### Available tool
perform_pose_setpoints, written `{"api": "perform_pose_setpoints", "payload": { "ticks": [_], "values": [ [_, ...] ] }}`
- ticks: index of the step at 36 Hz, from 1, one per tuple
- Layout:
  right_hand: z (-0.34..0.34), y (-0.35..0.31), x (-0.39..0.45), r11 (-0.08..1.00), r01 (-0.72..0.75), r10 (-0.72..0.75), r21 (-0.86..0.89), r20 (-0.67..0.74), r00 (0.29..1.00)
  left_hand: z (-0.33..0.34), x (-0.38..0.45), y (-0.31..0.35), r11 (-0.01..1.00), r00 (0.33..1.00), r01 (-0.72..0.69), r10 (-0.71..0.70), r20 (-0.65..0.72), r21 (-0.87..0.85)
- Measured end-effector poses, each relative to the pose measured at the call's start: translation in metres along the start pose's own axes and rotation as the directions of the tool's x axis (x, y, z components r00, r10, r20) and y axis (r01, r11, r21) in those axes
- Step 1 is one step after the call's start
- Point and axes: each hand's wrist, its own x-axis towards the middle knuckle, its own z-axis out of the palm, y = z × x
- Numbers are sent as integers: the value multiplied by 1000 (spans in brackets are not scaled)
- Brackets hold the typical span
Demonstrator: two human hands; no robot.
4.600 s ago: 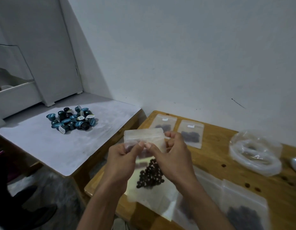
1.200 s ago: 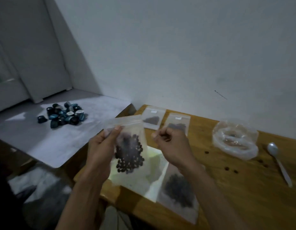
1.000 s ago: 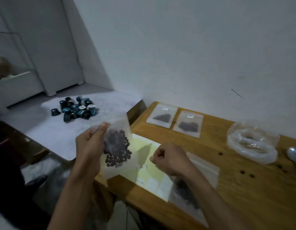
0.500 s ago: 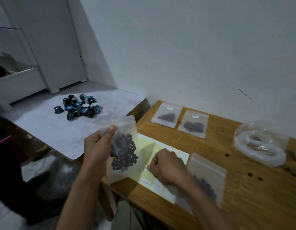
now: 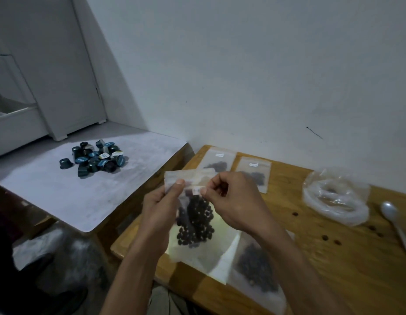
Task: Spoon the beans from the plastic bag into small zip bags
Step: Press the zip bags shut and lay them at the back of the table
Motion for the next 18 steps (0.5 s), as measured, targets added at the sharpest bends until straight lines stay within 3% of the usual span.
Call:
{"api": "perform_pose_setpoints", "payload": {
  "ticks": [12,15,18],
  "values": [
    [-19,26,-8,982,-111,85,-153,-165,983,49,-12,-6,992,985,-81,65,162,96],
    [-22,33,-13,979,-181,152,-93,-264,953,55,-8,-11,987,986,-98,79,148,125],
    [-26,44,-16,951,-282,306,126,-265,915,64,-2,-11,983,985,-102,78,156,150]
  ]
}}
